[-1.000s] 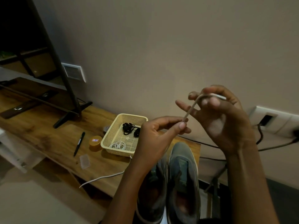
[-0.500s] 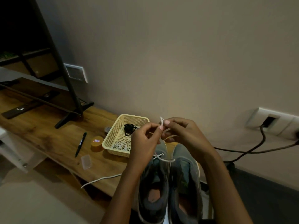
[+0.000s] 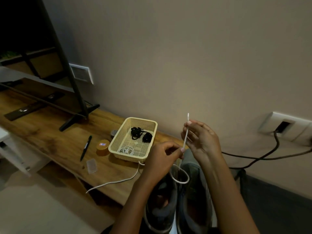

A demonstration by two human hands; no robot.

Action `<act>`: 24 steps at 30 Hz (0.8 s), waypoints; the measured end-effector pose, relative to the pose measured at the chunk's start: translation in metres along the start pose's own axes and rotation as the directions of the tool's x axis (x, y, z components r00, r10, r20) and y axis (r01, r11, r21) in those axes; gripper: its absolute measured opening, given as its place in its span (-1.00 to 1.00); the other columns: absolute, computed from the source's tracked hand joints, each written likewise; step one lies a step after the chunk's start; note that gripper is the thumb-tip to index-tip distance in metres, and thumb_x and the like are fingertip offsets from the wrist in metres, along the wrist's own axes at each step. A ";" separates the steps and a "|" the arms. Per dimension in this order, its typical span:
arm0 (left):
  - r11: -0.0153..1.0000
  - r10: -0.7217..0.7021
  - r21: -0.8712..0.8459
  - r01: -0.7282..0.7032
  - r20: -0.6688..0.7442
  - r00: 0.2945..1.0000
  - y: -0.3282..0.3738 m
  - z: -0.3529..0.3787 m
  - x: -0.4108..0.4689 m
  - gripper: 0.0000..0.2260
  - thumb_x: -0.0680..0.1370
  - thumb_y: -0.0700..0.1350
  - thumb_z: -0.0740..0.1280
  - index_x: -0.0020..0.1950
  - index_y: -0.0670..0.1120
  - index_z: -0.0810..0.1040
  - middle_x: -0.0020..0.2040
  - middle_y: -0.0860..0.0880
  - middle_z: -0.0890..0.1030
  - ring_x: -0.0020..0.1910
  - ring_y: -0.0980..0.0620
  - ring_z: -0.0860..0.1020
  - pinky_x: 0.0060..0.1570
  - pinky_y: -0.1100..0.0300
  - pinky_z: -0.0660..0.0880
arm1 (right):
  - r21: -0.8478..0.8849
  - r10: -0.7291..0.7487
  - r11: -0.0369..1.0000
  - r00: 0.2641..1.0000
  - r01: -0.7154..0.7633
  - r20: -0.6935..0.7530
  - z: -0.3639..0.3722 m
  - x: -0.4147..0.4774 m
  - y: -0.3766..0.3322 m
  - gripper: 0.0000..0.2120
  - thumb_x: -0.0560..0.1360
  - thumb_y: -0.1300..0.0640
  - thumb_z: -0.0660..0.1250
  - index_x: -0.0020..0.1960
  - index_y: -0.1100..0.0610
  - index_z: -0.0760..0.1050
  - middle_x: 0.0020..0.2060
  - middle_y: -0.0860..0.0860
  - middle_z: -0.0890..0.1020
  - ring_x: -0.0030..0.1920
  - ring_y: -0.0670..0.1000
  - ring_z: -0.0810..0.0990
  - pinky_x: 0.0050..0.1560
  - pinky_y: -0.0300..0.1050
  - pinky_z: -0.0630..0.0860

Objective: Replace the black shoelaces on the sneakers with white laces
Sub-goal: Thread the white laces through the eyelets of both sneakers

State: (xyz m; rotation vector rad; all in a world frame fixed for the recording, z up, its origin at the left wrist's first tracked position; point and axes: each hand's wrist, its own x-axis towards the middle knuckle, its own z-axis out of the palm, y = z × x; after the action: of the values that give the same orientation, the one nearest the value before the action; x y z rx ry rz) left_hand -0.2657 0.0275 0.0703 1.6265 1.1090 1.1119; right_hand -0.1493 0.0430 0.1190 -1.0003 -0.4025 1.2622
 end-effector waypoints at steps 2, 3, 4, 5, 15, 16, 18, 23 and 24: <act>0.999 -0.027 0.044 0.029 -0.047 0.999 -0.010 -0.001 -0.003 -0.85 0.54 -0.09 0.34 -0.17 -0.07 0.66 -0.24 0.03 0.67 -0.20 0.10 0.63 -0.10 0.13 0.54 | 0.092 -0.019 0.996 0.999 0.023 -0.036 -0.003 -0.001 -0.008 -0.92 0.46 0.38 0.30 -0.12 0.24 0.51 -0.34 0.09 0.58 -0.39 -0.04 0.55 -0.37 -0.23 0.56; 0.992 -0.073 0.090 0.084 -0.120 0.990 -0.018 -0.004 -0.005 -0.80 0.57 -0.04 0.29 -0.15 -0.06 0.66 -0.22 0.04 0.67 -0.18 0.09 0.62 -0.10 0.11 0.54 | 0.099 -0.059 0.993 0.996 0.065 -0.068 -0.006 -0.001 -0.014 -0.92 0.47 0.38 0.29 -0.11 0.25 0.52 -0.34 0.09 0.56 -0.40 -0.07 0.53 -0.43 -0.27 0.52; 0.974 -0.140 0.146 0.171 -0.199 0.970 -0.027 -0.009 -0.006 -0.76 0.60 0.01 0.24 -0.13 -0.04 0.64 -0.20 0.04 0.66 -0.17 0.06 0.61 -0.10 0.09 0.53 | 0.069 -0.121 0.989 0.987 0.129 -0.109 -0.011 0.001 -0.021 -0.91 0.47 0.38 0.27 -0.09 0.25 0.53 -0.34 0.08 0.55 -0.43 -0.10 0.50 -0.47 -0.31 0.45; 0.938 -0.211 0.219 0.269 -0.255 0.944 -0.035 -0.014 -0.008 -0.74 0.60 0.05 0.20 -0.12 -0.02 0.61 -0.19 0.02 0.64 -0.16 0.03 0.59 -0.09 0.08 0.52 | 0.008 -0.204 0.978 0.969 0.207 -0.142 -0.016 0.002 -0.028 -0.88 0.47 0.39 0.26 -0.08 0.26 0.55 -0.34 0.07 0.54 -0.45 -0.12 0.46 -0.51 -0.33 0.39; 0.733 -0.425 0.554 0.395 -0.081 0.901 -0.065 -0.011 -0.022 -0.78 0.49 0.01 0.34 0.09 -0.02 0.58 0.02 -0.02 0.60 0.03 -0.02 0.56 0.00 0.09 0.50 | -0.608 -0.181 0.768 0.979 0.203 0.098 -0.027 0.012 0.039 -0.89 0.47 0.35 0.31 -0.22 0.22 0.52 -0.38 0.06 0.52 -0.44 -0.07 0.40 -0.48 -0.27 0.34; 0.745 -0.411 0.551 0.377 -0.066 0.909 -0.065 -0.012 -0.022 -0.80 0.49 -0.01 0.32 0.06 -0.01 0.60 0.01 -0.01 0.62 0.02 -0.02 0.57 0.00 0.09 0.51 | -0.657 -0.144 0.728 0.981 0.196 0.133 -0.029 0.013 0.051 -0.89 0.47 0.34 0.32 -0.23 0.22 0.52 -0.39 0.05 0.52 -0.44 -0.08 0.41 -0.49 -0.29 0.34; 0.750 -0.408 0.554 0.363 -0.044 0.912 -0.066 -0.013 -0.021 -0.79 0.51 -0.04 0.27 0.07 -0.01 0.61 0.03 -0.03 0.63 0.02 -0.04 0.57 0.00 0.08 0.52 | -0.748 -0.118 0.620 0.970 0.238 0.211 -0.033 0.017 0.070 -0.88 0.46 0.34 0.32 -0.24 0.23 0.52 -0.38 0.05 0.53 -0.41 -0.07 0.44 -0.44 -0.29 0.37; 0.734 -0.458 0.542 0.410 -0.052 0.888 -0.078 -0.022 -0.015 -0.72 0.58 -0.14 0.14 0.23 -0.04 0.54 0.12 -0.10 0.60 0.07 -0.09 0.55 -0.01 0.10 0.47 | -0.886 -0.084 0.277 0.927 0.373 0.365 -0.039 0.029 0.094 -0.85 0.42 0.33 0.31 -0.29 0.16 0.53 -0.33 -0.02 0.55 -0.26 -0.06 0.51 -0.16 -0.11 0.46; 0.735 -0.477 0.526 0.427 -0.046 0.878 -0.081 -0.024 -0.013 -0.71 0.58 -0.16 0.14 0.23 -0.06 0.54 0.13 -0.11 0.60 0.08 -0.08 0.55 0.02 0.09 0.48 | -0.894 -0.077 0.216 0.919 0.393 0.386 -0.039 0.030 0.099 -0.86 0.42 0.31 0.32 -0.29 0.16 0.53 -0.31 -0.01 0.54 -0.23 -0.04 0.51 -0.15 -0.09 0.47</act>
State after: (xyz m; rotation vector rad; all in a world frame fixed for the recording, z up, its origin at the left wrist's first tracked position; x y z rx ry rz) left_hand -0.3074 0.0384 -0.0039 1.6417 1.7411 0.4148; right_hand -0.1703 0.0527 0.0110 -1.7191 -1.6737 0.7325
